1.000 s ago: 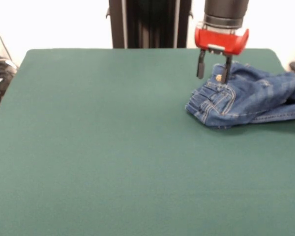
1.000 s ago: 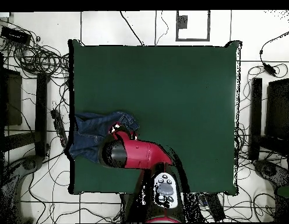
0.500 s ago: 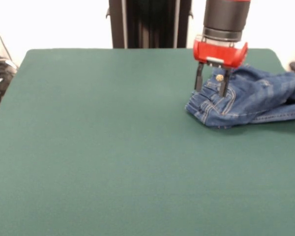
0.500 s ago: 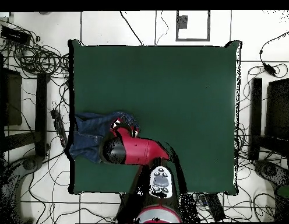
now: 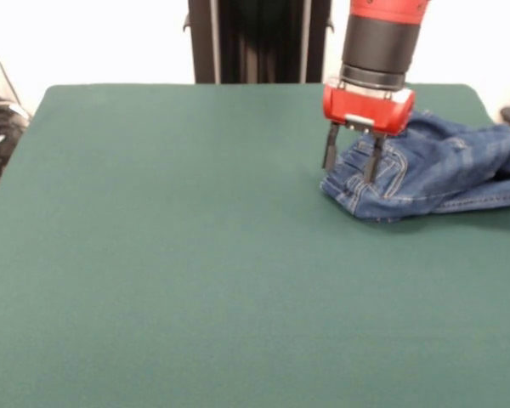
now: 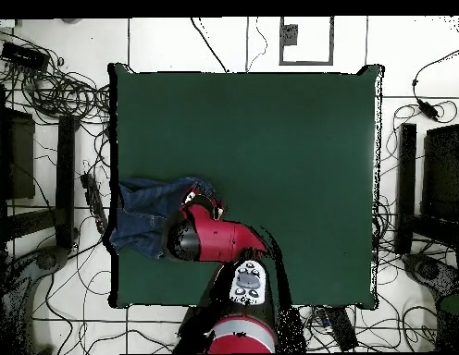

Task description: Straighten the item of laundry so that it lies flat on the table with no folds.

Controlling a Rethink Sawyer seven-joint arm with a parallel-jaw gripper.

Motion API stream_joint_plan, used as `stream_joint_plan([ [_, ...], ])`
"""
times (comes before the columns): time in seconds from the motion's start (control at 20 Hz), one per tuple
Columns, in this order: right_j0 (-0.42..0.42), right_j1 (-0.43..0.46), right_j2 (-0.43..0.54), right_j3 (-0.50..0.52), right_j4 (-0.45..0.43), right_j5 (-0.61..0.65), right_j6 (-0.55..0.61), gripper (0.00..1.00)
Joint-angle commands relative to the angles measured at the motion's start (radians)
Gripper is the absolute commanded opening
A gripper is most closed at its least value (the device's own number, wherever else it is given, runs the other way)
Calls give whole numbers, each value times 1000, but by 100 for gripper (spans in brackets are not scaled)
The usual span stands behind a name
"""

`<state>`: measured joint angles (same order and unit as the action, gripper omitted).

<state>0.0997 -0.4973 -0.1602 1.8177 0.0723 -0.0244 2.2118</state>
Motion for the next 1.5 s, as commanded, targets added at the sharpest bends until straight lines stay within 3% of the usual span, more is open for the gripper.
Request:
stream_joint_plan([
  [0.05,63,49,-50,18,31,-23,151,100],
  [0.8,-18,0,130,112,6,-28,174,100],
  [1.5,-150,30,287,107,-121,-119,128,100],
])
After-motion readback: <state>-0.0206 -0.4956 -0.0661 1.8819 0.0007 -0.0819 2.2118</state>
